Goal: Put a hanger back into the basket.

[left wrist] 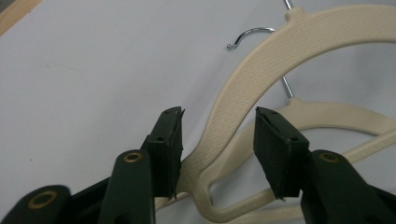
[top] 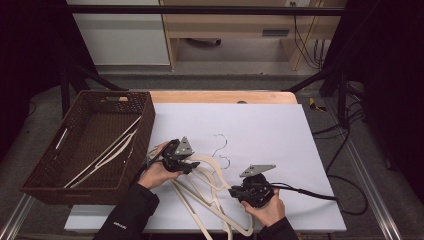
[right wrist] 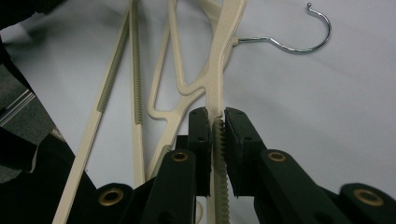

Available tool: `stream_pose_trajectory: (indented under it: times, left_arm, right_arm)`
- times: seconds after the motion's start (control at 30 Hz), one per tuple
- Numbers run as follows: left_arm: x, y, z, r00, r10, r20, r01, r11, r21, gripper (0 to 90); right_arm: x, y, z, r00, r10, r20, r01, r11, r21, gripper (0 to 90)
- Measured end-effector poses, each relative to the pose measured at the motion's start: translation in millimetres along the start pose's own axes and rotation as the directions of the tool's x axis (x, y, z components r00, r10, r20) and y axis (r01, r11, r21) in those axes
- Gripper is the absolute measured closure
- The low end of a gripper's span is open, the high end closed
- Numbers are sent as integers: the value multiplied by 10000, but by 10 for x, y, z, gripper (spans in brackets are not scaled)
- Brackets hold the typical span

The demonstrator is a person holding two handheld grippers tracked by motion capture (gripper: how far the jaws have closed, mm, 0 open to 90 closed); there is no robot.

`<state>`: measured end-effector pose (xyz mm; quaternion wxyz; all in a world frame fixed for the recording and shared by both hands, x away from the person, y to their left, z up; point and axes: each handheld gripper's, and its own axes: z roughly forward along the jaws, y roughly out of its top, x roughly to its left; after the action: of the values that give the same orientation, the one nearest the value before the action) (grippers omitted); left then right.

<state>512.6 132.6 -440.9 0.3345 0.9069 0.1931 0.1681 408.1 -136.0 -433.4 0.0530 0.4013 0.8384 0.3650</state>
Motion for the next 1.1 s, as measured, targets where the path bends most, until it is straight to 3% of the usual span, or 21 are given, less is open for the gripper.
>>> stream_pose_trajectory:
  times: [0.2,0.5,0.67,0.73,0.87,0.9,1.1]
  left_arm:
    - [6,-5,18,9995,281,-174,-280,9996,56,610]
    - [-17,12,75,9988,485,-98,-484,9987,169,568]
    - [-16,38,77,9966,806,-193,-800,9963,322,648]
    - [-26,50,43,9922,1203,-320,-1193,9923,317,665]
    - [-39,59,1,9889,1423,-416,-1412,9896,287,681]
    - [-44,66,-38,9854,1633,-489,-1619,9863,319,684]
    - [-76,92,-135,9821,1737,-723,-1747,9846,-79,708]
  right_arm:
    - [0,2,4,10000,2,70,-2,10000,18,813]
    - [-4,0,-1,10000,-72,8,72,10000,6,812]
    - [0,-3,-1,10000,-62,72,61,10000,60,811]
    - [-6,4,-14,10000,-79,58,79,10000,-37,811]
    - [-16,6,-26,9998,-199,32,200,9997,-163,811]
    - [-12,8,-39,9999,-127,17,128,9997,-186,810]
    - [-29,27,-109,9996,-197,177,208,9977,-642,797]
